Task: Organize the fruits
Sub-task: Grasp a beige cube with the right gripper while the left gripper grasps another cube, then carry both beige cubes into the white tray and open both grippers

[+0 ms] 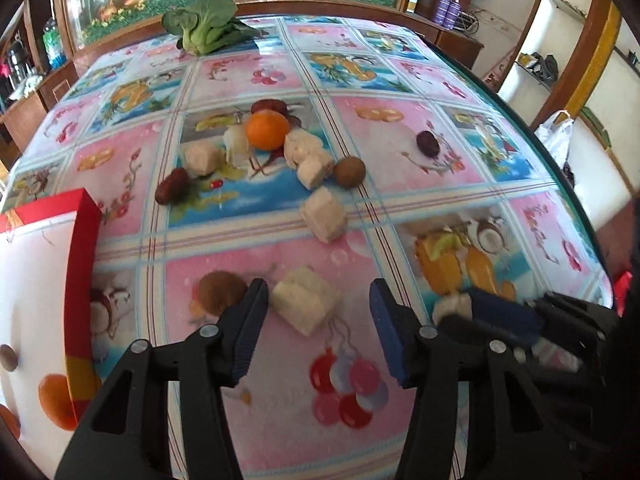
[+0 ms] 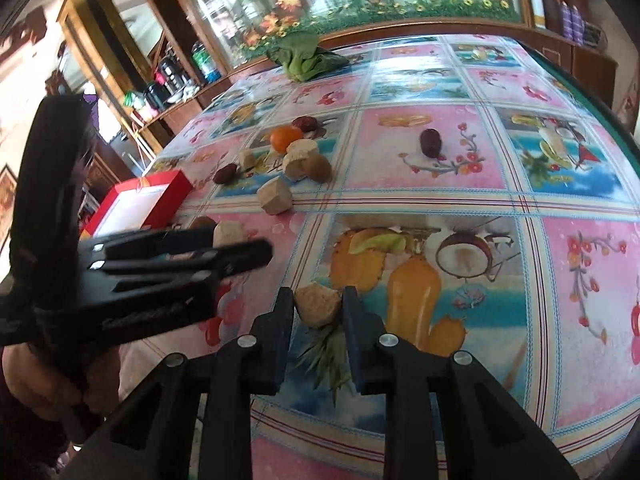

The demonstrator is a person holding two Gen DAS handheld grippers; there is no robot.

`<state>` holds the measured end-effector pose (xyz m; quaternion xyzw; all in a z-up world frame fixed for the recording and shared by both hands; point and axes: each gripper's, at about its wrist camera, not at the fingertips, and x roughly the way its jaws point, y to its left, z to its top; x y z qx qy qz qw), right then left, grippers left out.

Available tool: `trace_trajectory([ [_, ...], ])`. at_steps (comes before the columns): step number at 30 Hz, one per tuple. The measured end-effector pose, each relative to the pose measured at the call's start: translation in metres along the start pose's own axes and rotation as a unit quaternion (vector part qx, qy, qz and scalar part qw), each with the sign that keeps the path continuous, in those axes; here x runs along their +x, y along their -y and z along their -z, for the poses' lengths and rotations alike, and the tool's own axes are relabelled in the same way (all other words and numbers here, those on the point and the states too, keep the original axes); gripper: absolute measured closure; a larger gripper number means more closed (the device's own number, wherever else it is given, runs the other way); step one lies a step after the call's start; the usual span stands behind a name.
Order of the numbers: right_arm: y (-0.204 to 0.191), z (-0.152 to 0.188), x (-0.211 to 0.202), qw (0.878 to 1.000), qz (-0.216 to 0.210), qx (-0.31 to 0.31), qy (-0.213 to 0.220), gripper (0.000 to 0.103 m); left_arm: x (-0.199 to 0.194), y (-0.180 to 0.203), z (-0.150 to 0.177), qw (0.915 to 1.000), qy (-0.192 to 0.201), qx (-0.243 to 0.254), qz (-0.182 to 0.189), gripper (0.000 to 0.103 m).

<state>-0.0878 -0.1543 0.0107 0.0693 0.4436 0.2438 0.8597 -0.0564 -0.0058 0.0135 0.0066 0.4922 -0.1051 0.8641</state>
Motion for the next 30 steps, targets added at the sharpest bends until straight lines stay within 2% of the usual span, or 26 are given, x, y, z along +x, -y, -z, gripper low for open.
trace_trajectory([
  [5, -0.005, 0.001, 0.0, 1.0, 0.01, -0.019, -0.002, 0.08, 0.002, 0.004, 0.003, 0.999, 0.018, 0.03, -0.03, 0.066],
  [13, -0.004, 0.002, -0.005, 1.0, 0.016, -0.012, 0.006, 0.08, -0.014, -0.005, 0.013, 0.9992, 0.036, 0.019, -0.007, 0.066],
  [19, -0.016, -0.004, -0.01, 1.0, 0.007, -0.009, 0.022, 0.08, -0.06, -0.016, 0.03, 0.9971, 0.075, 0.01, 0.002, 0.066],
  [23, -0.038, -0.015, -0.012, 0.999, -0.001, -0.026, 0.035, 0.08, -0.095, -0.037, 0.043, 0.9935, 0.111, 0.002, -0.024, 0.066],
  [30, -0.093, -0.04, 0.004, 0.997, -0.038, -0.056, 0.033, 0.08, -0.136, -0.111, 0.066, 0.985, 0.137, -0.07, -0.078, 0.066],
])
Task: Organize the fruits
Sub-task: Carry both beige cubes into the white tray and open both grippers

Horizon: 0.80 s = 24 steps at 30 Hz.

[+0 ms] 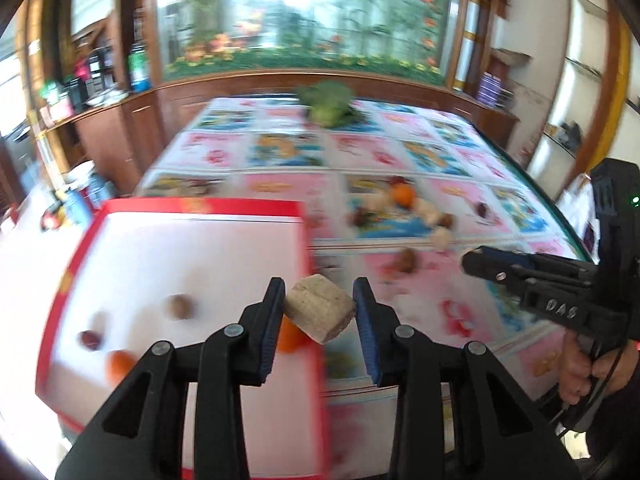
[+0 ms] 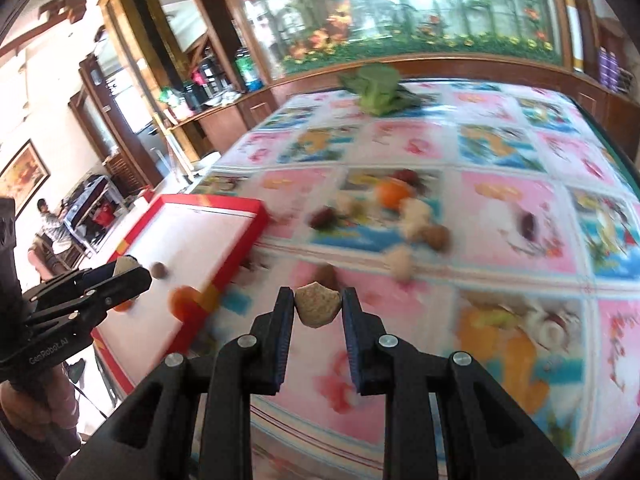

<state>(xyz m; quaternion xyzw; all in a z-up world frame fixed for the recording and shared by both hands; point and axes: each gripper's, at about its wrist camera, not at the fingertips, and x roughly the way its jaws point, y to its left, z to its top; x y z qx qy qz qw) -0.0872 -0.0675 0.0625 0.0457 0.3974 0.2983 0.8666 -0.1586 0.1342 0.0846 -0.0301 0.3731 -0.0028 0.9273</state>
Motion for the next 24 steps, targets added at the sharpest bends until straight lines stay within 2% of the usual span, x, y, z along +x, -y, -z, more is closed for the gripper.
trace_trajectory([
  [6, -0.061, -0.031, 0.032, 0.998, -0.028, -0.049, -0.008, 0.08, -0.01, -0.07, -0.007, 0.997, 0.011, -0.038, -0.066, 0.066],
  [11, -0.104, -0.054, 0.074, 0.996, -0.056, -0.066, -0.038, 0.08, 0.003, -0.119, -0.015, 0.9929, -0.01, -0.063, -0.1, 0.066],
  [16, -0.136, -0.062, 0.116, 0.993, -0.055, -0.073, -0.075, 0.08, 0.03, -0.155, -0.014, 0.9888, -0.048, -0.092, -0.107, 0.066],
  [24, -0.158, -0.065, 0.166, 0.988, -0.018, -0.077, -0.13, 0.08, 0.058, -0.17, -0.007, 0.9859, -0.091, -0.093, -0.105, 0.066],
])
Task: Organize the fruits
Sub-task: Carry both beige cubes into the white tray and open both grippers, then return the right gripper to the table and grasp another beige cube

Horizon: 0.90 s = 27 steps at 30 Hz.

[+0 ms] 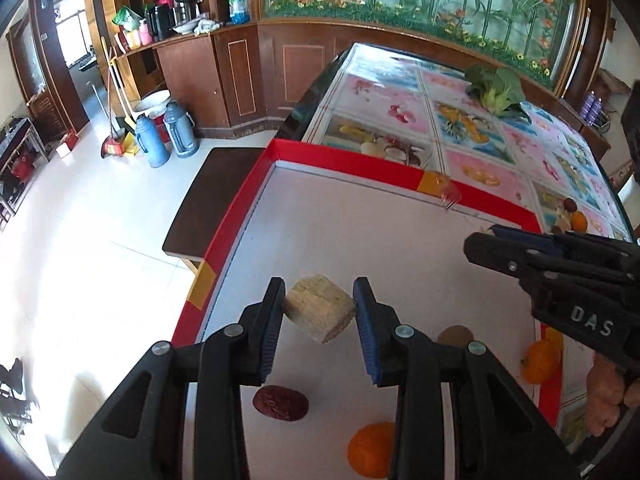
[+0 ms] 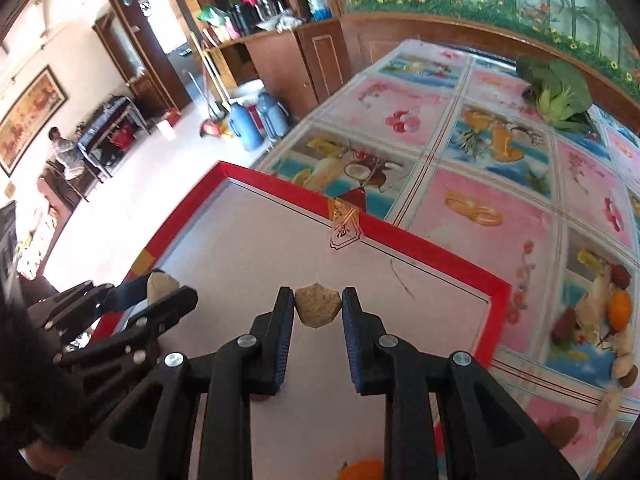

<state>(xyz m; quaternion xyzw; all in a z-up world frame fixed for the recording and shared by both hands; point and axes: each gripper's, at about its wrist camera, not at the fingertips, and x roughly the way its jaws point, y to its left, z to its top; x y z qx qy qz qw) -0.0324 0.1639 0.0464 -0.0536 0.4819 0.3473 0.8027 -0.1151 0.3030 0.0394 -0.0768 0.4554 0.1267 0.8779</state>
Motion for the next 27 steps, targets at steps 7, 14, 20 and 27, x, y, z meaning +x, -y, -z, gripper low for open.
trace_trajectory([
  [7, 0.002, -0.001, 0.023, 0.999, 0.006, 0.023, -0.032, 0.08, 0.013, -0.003, 0.002, 0.9997, -0.024, 0.002, -0.007, 0.066],
  [14, 0.005, 0.001, 0.019, 0.999, -0.006, 0.034, -0.036, 0.066, 0.015, 0.002, 0.0, 0.9994, -0.027, -0.002, -0.021, 0.052],
  [20, 0.023, 0.013, -0.012, 0.998, -0.033, 0.047, 0.016, 0.063, -0.006, 0.008, 0.005, 0.998, 0.012, -0.019, -0.059, 0.025],
  [27, 0.051, 0.038, -0.062, 0.995, -0.049, 0.061, 0.069, 0.062, -0.043, 0.045, 0.016, 0.9974, 0.057, -0.003, -0.044, 0.018],
])
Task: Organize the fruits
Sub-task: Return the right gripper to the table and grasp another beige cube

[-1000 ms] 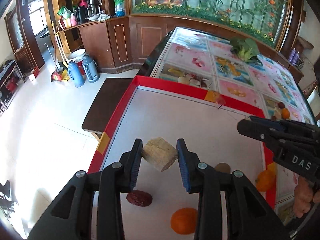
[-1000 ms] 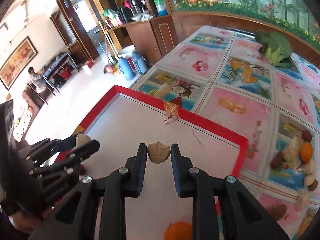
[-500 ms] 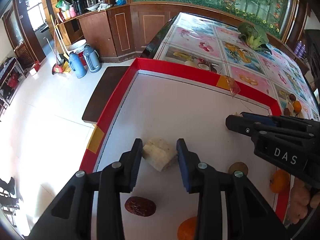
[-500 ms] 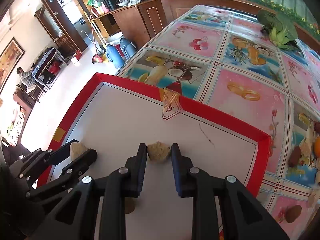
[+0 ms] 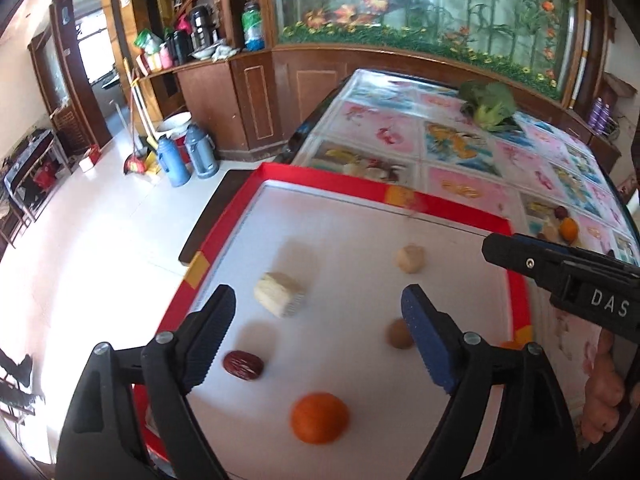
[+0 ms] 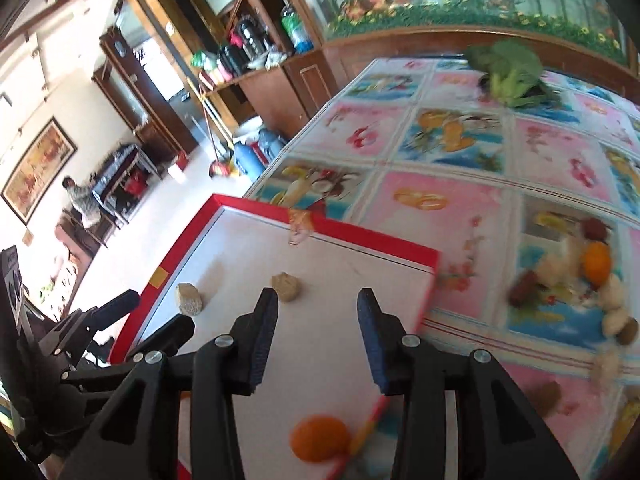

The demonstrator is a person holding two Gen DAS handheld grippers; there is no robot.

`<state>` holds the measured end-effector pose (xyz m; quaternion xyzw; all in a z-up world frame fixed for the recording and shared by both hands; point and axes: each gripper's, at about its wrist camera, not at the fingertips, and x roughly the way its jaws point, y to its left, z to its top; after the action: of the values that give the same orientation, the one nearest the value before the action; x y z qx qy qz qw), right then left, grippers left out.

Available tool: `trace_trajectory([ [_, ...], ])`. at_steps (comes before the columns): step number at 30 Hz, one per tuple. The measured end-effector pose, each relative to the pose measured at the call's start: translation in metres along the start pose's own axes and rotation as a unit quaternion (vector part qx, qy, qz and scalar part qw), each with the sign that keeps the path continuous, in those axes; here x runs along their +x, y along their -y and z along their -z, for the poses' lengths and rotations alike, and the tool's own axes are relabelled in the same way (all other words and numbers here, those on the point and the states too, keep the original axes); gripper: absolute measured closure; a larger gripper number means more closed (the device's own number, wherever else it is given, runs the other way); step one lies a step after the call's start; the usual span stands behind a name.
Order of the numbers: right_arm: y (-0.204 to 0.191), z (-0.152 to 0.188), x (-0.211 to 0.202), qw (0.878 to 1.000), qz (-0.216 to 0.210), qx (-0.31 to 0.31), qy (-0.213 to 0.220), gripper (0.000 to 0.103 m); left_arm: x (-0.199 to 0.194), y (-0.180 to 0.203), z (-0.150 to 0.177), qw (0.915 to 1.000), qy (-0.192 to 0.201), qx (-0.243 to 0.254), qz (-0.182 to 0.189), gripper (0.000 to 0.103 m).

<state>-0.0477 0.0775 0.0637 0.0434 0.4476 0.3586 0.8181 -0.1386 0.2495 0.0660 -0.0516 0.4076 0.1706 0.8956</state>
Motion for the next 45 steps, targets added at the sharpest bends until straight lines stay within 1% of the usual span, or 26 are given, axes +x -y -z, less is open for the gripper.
trace_trajectory([
  [4, 0.027, 0.01, -0.026, 1.0, 0.002, 0.014, 0.016, 0.062, -0.016, 0.033, 0.005, 0.9991, 0.008, 0.032, 0.027, 0.017],
  [6, 0.043, 0.018, -0.041, 0.999, 0.011, 0.022, 0.026, 0.062, -0.021, 0.054, 0.009, 0.9976, 0.008, 0.055, 0.042, 0.017],
  [11, 0.084, 0.044, -0.078, 0.997, 0.043, 0.038, 0.047, 0.061, -0.032, 0.095, 0.025, 0.9935, -0.003, 0.095, 0.064, 0.017],
  [14, 0.112, 0.064, -0.093, 0.995, 0.075, 0.05, 0.047, 0.061, -0.032, 0.113, 0.035, 0.9908, -0.017, 0.108, 0.08, 0.017],
  [17, 0.128, 0.069, -0.094, 0.994, 0.088, 0.06, 0.036, 0.061, -0.032, 0.13, 0.044, 0.9872, -0.031, 0.128, 0.09, 0.017],
  [19, 0.133, 0.069, -0.089, 0.993, 0.098, 0.054, 0.024, 0.061, -0.033, 0.139, 0.047, 0.9845, -0.036, 0.139, 0.101, 0.017],
  [23, 0.138, 0.062, -0.08, 0.991, 0.118, 0.049, 0.03, 0.061, -0.039, 0.152, 0.051, 0.981, -0.034, 0.158, 0.107, 0.017],
  [25, 0.141, 0.061, -0.079, 0.99, 0.13, 0.047, 0.039, 0.061, -0.04, 0.155, 0.05, 0.9804, -0.034, 0.162, 0.107, 0.017],
  [28, 0.142, 0.054, -0.071, 0.988, 0.142, 0.04, 0.038, 0.061, -0.041, 0.159, 0.048, 0.9802, -0.033, 0.165, 0.105, 0.017],
  [30, 0.144, 0.052, -0.065, 0.989, 0.142, 0.037, 0.03, 0.061, -0.041, 0.162, 0.046, 0.9793, -0.034, 0.167, 0.109, 0.017],
  [31, 0.145, 0.051, -0.063, 0.988, 0.144, 0.038, 0.028, 0.064, -0.041, 0.163, 0.045, 0.979, -0.034, 0.168, 0.11, 0.017],
  [32, 0.146, 0.051, -0.06, 0.988, 0.145, 0.037, 0.027, 0.068, -0.04, 0.165, 0.045, 0.9787, -0.034, 0.17, 0.109, 0.017],
  [33, 0.146, 0.051, -0.057, 0.989, 0.144, 0.033, 0.021, 0.077, -0.039, 0.168, 0.043, 0.9781, -0.034, 0.173, 0.111, 0.017],
  [35, 0.147, 0.052, -0.057, 0.988, 0.149, 0.029, 0.023, 0.086, -0.037, 0.174, 0.041, 0.9769, -0.035, 0.177, 0.115, 0.017],
  [38, 0.155, 0.053, -0.062, 0.99, 0.132, 0.047, 0.027, 0.087, -0.033, 0.186, 0.034, 0.9739, -0.036, 0.184, 0.128, 0.017],
  [40, 0.159, 0.052, -0.068, 0.99, 0.125, 0.056, 0.037, 0.087, -0.026, 0.196, 0.029, 0.9725, -0.037, 0.19, 0.13, 0.017],
  [41, 0.161, 0.052, -0.074, 0.99, 0.113, 0.064, 0.045, 0.087, -0.022, 0.201, 0.027, 0.9717, -0.038, 0.193, 0.131, 0.017],
  [43, 0.167, 0.052, -0.082, 0.99, 0.096, 0.08, 0.058, 0.087, -0.01, 0.21, 0.023, 0.9705, -0.046, 0.195, 0.134, 0.017],
  [45, 0.171, 0.051, -0.087, 0.989, 0.091, 0.093, 0.067, 0.087, 0.001, 0.218, 0.019, 0.9695, -0.054, 0.194, 0.14, 0.017],
])
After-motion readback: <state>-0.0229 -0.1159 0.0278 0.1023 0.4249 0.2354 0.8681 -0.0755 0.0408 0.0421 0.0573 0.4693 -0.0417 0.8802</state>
